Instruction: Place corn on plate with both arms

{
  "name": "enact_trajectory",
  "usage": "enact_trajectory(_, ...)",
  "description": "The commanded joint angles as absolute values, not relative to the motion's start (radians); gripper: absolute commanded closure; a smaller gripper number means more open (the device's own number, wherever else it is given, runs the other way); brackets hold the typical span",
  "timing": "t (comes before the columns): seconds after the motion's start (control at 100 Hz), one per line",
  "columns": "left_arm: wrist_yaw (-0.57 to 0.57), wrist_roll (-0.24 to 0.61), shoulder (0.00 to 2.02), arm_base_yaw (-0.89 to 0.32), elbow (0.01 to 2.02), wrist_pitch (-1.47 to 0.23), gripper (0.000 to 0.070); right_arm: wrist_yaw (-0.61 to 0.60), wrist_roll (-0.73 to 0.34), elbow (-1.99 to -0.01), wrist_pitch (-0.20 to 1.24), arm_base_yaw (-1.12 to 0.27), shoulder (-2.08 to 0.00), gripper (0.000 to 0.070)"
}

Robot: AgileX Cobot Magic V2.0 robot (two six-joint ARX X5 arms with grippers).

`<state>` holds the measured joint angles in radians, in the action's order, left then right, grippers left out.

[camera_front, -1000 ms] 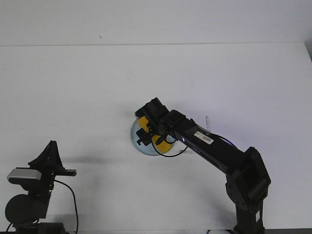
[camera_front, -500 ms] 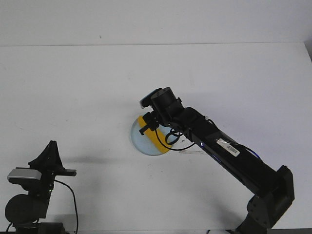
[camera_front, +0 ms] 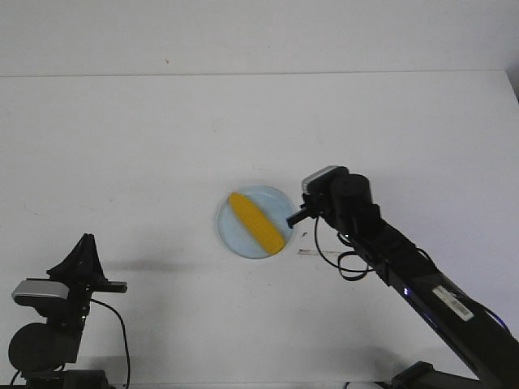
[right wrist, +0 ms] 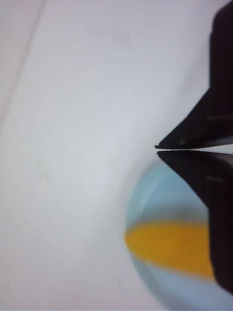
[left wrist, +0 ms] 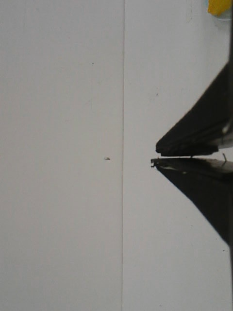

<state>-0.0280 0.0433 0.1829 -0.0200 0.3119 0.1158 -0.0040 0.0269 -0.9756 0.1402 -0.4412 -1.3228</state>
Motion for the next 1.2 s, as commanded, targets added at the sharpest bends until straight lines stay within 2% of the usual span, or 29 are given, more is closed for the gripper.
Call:
enact_trajectory(0.0, -0.03, 0.045, 0.182, -0.021, 0.32, 0.128, 0.0699, -0.002, 0.008, -0.934, 0.093, -0.394, -1.269, 0.0697)
enact_trajectory(0.27, -0.03, 0.045, 0.182, -0.021, 0.32, 0.128, 0.0699, 0.001, 0.008, -0.734, -0.017, -0.188, -1.081, 0.0697)
enact_trajectory(0.49, -0.03, 0.045, 0.182, -0.021, 0.32, 0.128, 0.0699, -0.001, -0.01, -0.55, -0.134, -0.091, -0.916, 0.0697)
enact_trajectory(0.84, -0.03, 0.045, 0.182, -0.021, 0.32, 0.128, 0.0699, -0.011, -0.01, -0.347, -0.109, -0.037, -0.589, 0.0697)
enact_trajectory(1.05, -0.03, 0.045, 0.182, -0.021, 0.32, 0.128, 0.0699, -0.006, -0.01, -0.331, 0.027, -0.037, -0.393, 0.0697)
enact_trajectory(1.19, -0.03, 0.045, 0.182, -0.021, 0.32, 0.128, 0.0699, -0.007, -0.01, -0.331, 0.034, -0.037, -0.293, 0.0697)
